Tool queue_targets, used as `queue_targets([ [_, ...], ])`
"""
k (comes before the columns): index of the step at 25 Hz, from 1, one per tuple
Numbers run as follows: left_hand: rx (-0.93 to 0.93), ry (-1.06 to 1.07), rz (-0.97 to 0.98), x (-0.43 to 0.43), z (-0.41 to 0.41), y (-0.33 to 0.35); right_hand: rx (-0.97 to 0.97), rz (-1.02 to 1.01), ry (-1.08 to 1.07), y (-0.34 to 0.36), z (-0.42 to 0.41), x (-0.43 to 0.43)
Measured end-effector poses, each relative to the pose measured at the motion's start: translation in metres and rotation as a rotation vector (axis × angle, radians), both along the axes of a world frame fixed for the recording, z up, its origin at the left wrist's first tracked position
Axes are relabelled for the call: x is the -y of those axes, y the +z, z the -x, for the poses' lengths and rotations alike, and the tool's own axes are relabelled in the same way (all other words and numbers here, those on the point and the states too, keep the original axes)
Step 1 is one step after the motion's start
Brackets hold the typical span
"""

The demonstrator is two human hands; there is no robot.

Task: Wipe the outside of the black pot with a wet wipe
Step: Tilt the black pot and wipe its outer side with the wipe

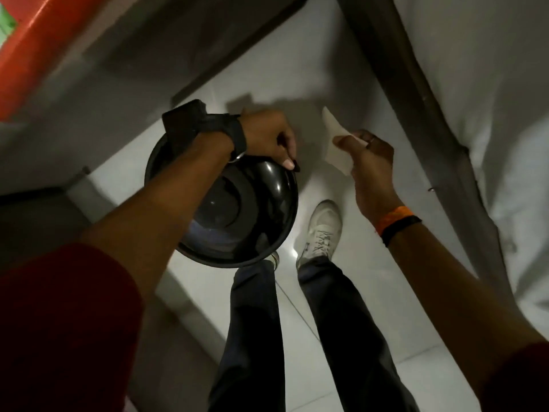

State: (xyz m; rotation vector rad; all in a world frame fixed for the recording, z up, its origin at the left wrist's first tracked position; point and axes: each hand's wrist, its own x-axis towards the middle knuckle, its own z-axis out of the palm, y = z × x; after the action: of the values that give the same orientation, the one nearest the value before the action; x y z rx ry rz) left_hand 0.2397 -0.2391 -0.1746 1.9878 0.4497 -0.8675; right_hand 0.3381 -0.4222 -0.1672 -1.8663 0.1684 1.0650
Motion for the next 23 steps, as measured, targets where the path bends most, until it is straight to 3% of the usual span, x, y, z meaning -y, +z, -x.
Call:
queue_targets([
  [4,0.044,0.106,0.126,-0.027,0.043,0.03,0.352,0.01,0.296,-0.005,0.032,0.001],
  [10,0.111,0.325,0.208,-0.039,0.098,0.043,0.337,-0.296,1.018,-0.018,0.103,-0.004],
  [12,0.125,0.392,0.228,-0.043,0.111,0.04,0.379,-0.179,1.067,-0.037,0.087,-0.021],
  [15,0.152,0.379,0.218,-0.045,0.118,0.035,0.265,0.205,0.971,-0.059,0.052,-0.043],
  [16,0.16,0.371,0.218,-0.045,0.117,0.034,0.254,0.18,0.974,-0.058,0.054,-0.047],
  [19,0.164,0.37,0.224,-0.049,0.116,0.032,0.347,-0.33,1.175,-0.043,0.09,-0.045],
  [20,0.161,0.36,0.225,-0.051,0.117,0.031,0.342,-0.411,1.235,-0.047,0.091,-0.046],
  [21,0.16,0.352,0.225,-0.051,0.119,0.031,0.345,-0.398,1.262,-0.055,0.08,-0.05],
  [23,0.16,0.347,0.224,-0.051,0.119,0.03,0.376,-0.07,1.263,-0.073,0.05,-0.069],
])
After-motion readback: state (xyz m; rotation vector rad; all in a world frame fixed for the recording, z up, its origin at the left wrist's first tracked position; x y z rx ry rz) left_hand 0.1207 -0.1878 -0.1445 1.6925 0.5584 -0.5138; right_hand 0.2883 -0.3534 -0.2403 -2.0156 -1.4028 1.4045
